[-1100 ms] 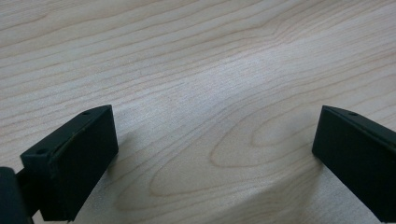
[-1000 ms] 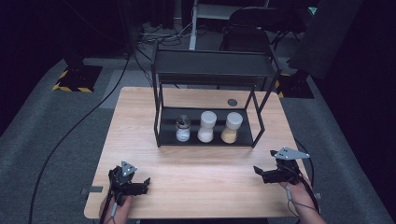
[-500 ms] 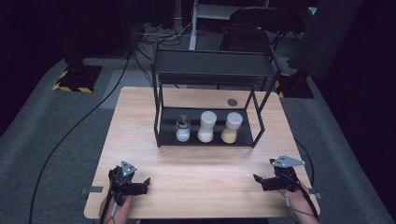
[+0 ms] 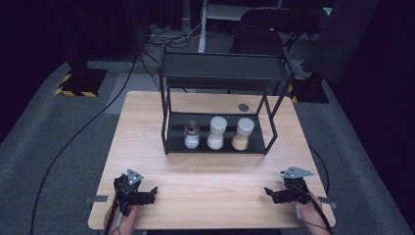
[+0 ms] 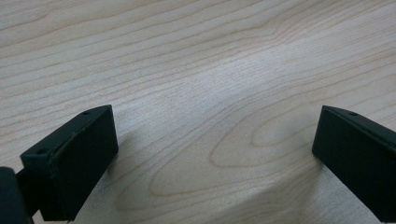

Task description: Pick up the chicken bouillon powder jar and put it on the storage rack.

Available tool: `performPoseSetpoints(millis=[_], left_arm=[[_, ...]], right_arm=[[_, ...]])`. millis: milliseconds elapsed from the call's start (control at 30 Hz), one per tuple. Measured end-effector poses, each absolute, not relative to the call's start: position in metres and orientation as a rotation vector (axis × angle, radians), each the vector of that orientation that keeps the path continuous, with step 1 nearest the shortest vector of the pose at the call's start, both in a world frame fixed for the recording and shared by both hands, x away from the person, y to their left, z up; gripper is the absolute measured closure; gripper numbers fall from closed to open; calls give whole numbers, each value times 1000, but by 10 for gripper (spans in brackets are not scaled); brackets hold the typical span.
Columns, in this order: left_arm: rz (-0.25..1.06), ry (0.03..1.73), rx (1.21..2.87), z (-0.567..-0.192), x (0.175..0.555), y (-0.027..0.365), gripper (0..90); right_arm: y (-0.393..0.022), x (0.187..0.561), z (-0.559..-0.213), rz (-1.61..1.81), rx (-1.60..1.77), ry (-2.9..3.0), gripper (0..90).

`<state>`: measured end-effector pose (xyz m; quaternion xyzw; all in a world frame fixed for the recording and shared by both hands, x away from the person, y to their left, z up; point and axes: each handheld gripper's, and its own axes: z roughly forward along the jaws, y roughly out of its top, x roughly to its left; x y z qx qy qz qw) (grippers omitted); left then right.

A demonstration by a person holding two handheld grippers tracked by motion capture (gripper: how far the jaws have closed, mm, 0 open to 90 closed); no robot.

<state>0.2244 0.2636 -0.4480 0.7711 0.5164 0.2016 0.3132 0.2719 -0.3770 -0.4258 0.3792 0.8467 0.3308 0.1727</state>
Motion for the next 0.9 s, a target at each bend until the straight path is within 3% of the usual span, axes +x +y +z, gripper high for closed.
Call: performPoseSetpoints(millis=[900], left_arm=[[532,1361,2034,-448,224,264,3]], right_arm=[[-385,265,-449,990,1126,2357,2]])
